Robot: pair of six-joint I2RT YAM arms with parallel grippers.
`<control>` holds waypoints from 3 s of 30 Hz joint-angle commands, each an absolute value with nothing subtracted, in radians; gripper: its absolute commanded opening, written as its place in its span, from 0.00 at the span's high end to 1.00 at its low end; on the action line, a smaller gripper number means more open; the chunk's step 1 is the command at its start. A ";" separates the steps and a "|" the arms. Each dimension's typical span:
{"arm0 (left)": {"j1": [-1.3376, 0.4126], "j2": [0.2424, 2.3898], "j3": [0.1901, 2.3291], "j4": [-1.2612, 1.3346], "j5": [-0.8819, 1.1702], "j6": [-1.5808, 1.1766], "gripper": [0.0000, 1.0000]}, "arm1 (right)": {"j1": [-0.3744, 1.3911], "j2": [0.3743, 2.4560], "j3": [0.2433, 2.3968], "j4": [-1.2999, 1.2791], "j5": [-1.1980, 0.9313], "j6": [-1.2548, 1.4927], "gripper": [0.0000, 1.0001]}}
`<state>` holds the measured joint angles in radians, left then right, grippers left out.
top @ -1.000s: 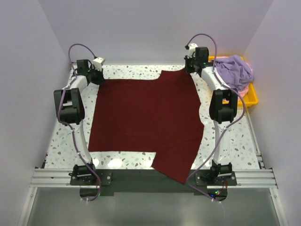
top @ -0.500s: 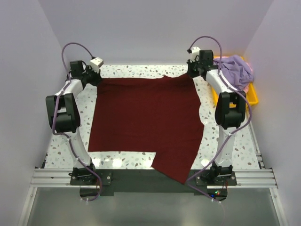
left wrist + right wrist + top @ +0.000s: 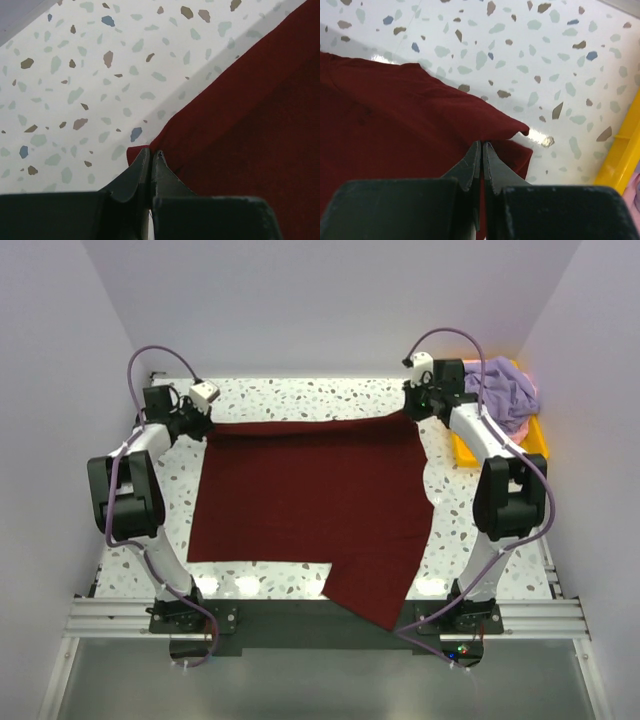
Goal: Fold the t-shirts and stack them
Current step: Fold the tshirt
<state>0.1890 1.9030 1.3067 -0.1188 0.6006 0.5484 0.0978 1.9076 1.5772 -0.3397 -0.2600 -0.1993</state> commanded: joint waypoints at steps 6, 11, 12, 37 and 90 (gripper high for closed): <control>0.215 1.807 1.192 -0.060 0.609 0.672 1.00 | 0.091 1.761 1.399 -0.322 -0.279 -0.226 1.00; 0.213 1.832 1.157 -0.055 0.566 0.727 1.00 | 0.094 1.724 1.299 -0.316 -0.290 -0.215 1.00; 0.215 1.838 1.155 -0.055 0.565 0.736 1.00 | 0.095 1.724 1.269 -0.310 -0.287 -0.215 1.00; 0.216 1.744 1.161 -0.201 0.614 0.828 1.00 | 0.094 1.695 1.302 -0.433 -0.226 -0.291 1.00; 0.261 1.798 1.259 -0.458 0.629 1.068 0.61 | 0.103 1.770 1.347 -0.670 -0.344 -0.443 0.61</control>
<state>0.2237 1.8664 1.1908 -0.3367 0.5598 0.9813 0.1055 1.7996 1.2808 -0.5865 -0.3126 -0.3763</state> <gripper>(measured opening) 0.371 0.365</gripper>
